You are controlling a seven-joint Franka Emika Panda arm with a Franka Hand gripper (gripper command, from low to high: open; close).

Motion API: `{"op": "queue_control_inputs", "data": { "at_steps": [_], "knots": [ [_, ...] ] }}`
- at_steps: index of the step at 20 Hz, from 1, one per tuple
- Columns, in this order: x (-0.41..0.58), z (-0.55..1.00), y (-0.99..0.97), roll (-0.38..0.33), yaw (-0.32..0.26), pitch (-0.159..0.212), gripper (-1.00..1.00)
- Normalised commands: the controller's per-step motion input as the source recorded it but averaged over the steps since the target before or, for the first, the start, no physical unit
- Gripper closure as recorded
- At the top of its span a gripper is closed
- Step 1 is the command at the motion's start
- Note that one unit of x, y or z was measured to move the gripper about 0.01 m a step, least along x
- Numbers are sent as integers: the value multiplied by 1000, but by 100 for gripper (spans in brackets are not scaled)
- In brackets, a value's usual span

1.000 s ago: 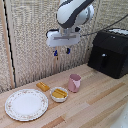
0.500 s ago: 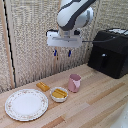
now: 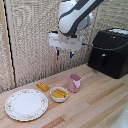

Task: Carefully navigate your gripper to the air fryer's handle. Confidently seize the handle using your gripper. Gradually bring the handle toward yourself to access the air fryer.

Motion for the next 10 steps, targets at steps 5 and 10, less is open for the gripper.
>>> {"op": "queue_control_inputs", "data": {
  "at_steps": [5,10],
  "knots": [
    [10,-178,-110,-375,-162,8,-100],
    [-2,-198,-109,-375,-140,13,-100]
  ]
}}
